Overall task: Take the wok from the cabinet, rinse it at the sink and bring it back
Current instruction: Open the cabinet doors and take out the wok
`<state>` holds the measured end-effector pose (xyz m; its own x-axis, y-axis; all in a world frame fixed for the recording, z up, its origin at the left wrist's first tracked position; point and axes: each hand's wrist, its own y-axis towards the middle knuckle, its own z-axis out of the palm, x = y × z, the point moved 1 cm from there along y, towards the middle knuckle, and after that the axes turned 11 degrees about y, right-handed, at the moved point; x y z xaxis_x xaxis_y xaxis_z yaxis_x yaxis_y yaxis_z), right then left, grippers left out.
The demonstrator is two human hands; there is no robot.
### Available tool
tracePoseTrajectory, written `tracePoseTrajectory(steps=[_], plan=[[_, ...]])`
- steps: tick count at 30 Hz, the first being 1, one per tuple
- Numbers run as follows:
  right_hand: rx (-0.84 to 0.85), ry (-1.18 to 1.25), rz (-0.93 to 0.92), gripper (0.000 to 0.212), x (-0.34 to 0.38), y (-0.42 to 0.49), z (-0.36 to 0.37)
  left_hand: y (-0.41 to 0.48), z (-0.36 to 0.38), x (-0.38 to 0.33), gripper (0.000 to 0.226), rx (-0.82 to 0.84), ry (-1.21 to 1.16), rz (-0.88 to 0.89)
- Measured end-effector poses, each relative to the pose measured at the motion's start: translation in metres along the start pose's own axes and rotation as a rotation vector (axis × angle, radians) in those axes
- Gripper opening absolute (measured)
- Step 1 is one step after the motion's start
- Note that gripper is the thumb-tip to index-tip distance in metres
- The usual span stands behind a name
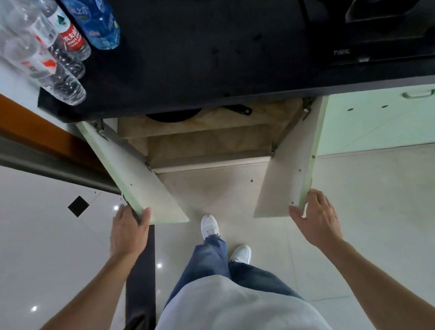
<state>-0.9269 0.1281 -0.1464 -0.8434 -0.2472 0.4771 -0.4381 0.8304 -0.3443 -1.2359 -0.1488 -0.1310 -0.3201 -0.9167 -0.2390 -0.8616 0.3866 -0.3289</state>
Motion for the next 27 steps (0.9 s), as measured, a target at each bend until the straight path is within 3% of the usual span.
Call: tracePoseTrajectory(steps=[3, 6, 8, 10, 13, 16, 27], plan=[[-0.055, -0.001, 0.02, 0.071, -0.001, -0.001, -0.004, 0.008, -0.003, -0.011, 0.07, -0.072, 0.018, -0.027], [-0.088, -0.119, -0.014, 0.087, -0.002, 0.006, -0.006, 0.017, 0.001, -0.029, 0.085, -0.086, 0.431, 0.339], [-0.088, -0.246, -0.086, 0.092, 0.0, 0.012, -0.004, 0.023, 0.011, -0.041, 0.087, 0.004, 0.588, 0.511], [-0.062, -0.337, -0.142, 0.095, 0.006, 0.018, -0.003, 0.027, 0.021, -0.051, 0.082, 0.16, 0.68, 0.543], [-0.011, -0.442, -0.219, 0.1, 0.014, 0.027, 0.006, 0.029, 0.033, -0.064, 0.079, 0.329, 0.725, 0.422], [0.063, -0.391, -0.302, 0.09, 0.02, 0.032, 0.021, 0.028, 0.04, -0.069, 0.081, 0.357, 0.693, 0.328], [0.168, -0.41, -0.153, 0.086, 0.0, 0.044, 0.026, 0.037, 0.036, -0.005, 0.07, 0.409, 0.591, 0.098]])
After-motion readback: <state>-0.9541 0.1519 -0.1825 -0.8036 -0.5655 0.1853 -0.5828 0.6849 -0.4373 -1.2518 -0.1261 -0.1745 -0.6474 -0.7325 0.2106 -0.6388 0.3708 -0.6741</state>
